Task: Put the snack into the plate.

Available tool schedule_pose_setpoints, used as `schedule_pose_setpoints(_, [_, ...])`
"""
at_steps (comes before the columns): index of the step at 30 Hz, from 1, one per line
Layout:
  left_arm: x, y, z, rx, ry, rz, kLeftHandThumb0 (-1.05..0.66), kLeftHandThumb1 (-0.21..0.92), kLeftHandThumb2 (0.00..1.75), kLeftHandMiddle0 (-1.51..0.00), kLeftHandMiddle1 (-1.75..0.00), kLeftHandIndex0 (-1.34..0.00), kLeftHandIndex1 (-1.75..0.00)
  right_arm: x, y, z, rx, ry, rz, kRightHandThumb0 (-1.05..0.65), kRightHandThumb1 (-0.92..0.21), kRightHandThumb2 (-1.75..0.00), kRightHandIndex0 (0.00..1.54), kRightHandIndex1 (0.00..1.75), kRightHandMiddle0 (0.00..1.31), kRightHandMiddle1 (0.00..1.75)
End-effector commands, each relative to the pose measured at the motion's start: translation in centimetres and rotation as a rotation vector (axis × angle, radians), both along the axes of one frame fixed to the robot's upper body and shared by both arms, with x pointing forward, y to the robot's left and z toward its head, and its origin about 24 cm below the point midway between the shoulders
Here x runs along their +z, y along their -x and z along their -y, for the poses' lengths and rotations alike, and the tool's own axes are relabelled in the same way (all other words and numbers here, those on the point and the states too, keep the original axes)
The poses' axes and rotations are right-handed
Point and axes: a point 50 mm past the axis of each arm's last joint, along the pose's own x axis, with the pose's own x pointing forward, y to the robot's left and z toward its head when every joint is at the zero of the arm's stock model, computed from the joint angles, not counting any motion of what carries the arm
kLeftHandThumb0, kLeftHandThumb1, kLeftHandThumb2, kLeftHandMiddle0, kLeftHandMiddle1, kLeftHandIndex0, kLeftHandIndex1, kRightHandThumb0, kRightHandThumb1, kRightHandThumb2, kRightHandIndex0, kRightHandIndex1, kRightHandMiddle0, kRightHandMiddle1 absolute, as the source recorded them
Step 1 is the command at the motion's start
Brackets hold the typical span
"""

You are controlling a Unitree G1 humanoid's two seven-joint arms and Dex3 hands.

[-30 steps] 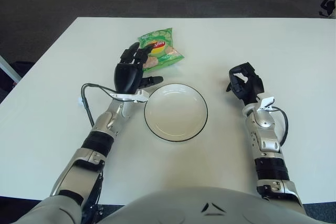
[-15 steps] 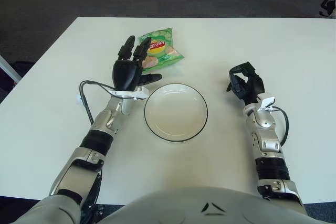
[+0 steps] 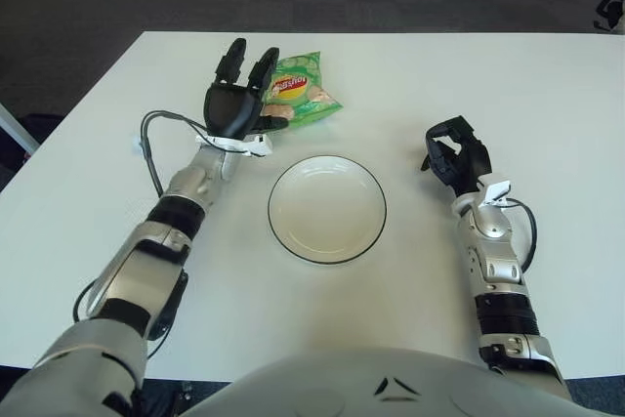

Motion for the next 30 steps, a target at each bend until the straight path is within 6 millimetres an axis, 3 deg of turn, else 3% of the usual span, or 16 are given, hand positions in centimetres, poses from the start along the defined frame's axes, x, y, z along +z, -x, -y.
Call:
schedule_pose_setpoints(1, [-0.2, -0.5, 0.2, -0.008, -0.036, -0.041, -0.58, 0.84, 0.0, -0.08, 0.0, -0.25, -0.02, 0.2, -0.1, 0.1, 0.002, 0.009, 0.013, -0.35, -0.92, -0.35, 0.78, 1.75, 0.38, 1.57])
schedule_pose_setpoints(11, [-0.4, -1.4, 0.9, -0.025, -0.062, -0.112, -0.62, 0.82, 0.0, -0.06, 0.0, -0.24, -0.01, 0.2, 0.0, 0.0, 0.003, 0.011, 0.009, -0.35, -0.92, -0.35, 0.78, 1.75, 0.39, 1.56])
schedule_pose_setpoints(16, [-0.6, -2.0, 1.2, -0.07, -0.063, -0.237, -0.64, 0.82, 0.0, -0.07, -0.01, -0.24, 0.0, 0.2, 0.0, -0.1, 0.003, 0.011, 0.007, -0.35, -0.92, -0.34, 0.77, 1.75, 0.39, 1.56])
schedule_pose_setpoints(30, [-0.8, -2.2, 1.9, -0.159, -0.041, -0.378, -0.67, 0.82, 0.0, -0.05, 0.0, -0.24, 0.0, 0.2, -0.1, -0.2, 0.002, 0.01, 0.002, -0.35, -0.92, -0.33, 0.78, 1.75, 0.4, 1.55])
